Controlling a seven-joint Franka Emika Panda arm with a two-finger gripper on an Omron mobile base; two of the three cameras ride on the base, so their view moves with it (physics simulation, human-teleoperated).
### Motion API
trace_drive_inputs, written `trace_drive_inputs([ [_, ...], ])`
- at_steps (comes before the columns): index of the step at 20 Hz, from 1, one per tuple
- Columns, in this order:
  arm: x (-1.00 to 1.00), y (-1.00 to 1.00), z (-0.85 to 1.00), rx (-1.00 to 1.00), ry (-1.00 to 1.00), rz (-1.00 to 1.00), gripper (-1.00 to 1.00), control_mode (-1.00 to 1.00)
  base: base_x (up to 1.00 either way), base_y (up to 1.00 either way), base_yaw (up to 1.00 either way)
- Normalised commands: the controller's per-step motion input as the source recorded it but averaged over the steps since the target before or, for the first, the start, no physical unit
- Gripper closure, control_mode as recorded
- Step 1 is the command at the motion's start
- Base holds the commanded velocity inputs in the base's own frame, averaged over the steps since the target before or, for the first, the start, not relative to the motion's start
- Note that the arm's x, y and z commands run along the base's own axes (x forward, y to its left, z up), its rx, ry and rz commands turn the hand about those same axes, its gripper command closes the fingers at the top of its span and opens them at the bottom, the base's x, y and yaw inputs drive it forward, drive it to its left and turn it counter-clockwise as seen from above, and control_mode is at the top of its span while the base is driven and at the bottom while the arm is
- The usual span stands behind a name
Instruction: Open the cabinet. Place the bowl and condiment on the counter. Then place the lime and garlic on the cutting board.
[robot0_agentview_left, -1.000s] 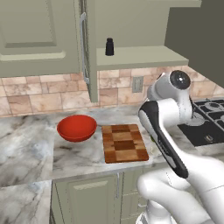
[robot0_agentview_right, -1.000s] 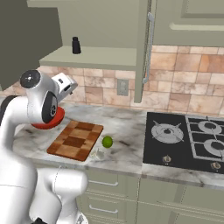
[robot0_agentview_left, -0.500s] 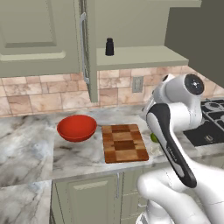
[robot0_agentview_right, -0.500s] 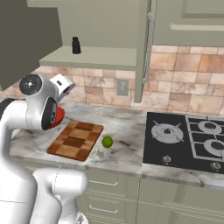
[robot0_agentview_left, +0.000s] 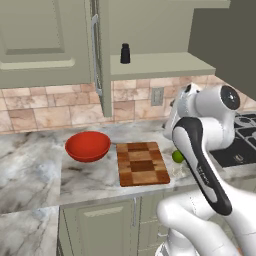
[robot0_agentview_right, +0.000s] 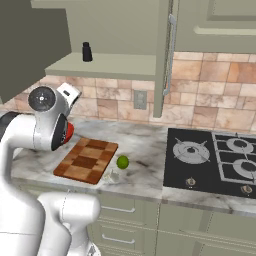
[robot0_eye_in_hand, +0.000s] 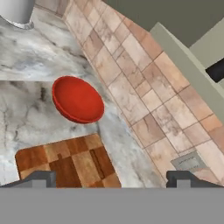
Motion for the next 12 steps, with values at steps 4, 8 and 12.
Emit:
trace_drive_inputs([
  [4,0.09,0.29,0.10,-0.14,-0.02,0.18,-1.00,-1.00,0.00,0.00,0.00],
  [8,0.03,0.17,0.10,-0.13,-0.04,0.19,-1.00,-1.00,0.00,0.00,0.00],
  [12,-0.12,-0.01,0.19,-0.09,-0.07,0.15,-1.00,-1.00,0.00,0.00,0.00],
])
